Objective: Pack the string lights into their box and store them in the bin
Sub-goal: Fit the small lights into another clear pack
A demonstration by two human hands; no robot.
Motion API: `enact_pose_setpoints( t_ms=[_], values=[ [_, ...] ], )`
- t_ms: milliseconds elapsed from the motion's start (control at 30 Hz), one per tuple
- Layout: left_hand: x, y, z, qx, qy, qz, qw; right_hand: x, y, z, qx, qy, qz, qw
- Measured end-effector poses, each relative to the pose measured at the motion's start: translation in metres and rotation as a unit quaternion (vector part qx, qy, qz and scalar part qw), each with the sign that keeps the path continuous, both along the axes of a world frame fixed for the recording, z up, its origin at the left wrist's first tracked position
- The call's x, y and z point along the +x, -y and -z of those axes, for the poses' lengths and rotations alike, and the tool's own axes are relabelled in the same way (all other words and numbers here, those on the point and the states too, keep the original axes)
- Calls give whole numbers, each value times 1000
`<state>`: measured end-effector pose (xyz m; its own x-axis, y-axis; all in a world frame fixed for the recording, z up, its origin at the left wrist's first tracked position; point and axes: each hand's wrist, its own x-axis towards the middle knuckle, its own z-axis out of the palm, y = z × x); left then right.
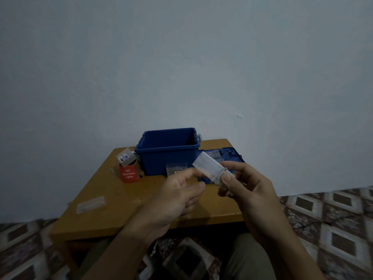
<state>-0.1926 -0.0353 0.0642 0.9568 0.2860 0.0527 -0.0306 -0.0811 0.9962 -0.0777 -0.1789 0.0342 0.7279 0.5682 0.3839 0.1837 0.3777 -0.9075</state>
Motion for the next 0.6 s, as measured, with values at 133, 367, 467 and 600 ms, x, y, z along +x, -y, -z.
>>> enact_pose_setpoints(
  t_ms=[133, 367, 467, 600],
  values=[
    [2, -2, 3, 70, -15, -19, 997, 1, 3, -1, 4, 0, 4, 1000],
    [6, -10, 7, 147, -103, -27, 984, 3, 6, -5, 27, -50, -45, 997],
    [8, -17, 7, 117, -109, -18, 987, 4, 10, -8, 33, -84, -107, 990],
    [10, -27, 2, 8, -102, -10, 995, 4, 16, -11, 21, -89, -186, 978]
  ],
)
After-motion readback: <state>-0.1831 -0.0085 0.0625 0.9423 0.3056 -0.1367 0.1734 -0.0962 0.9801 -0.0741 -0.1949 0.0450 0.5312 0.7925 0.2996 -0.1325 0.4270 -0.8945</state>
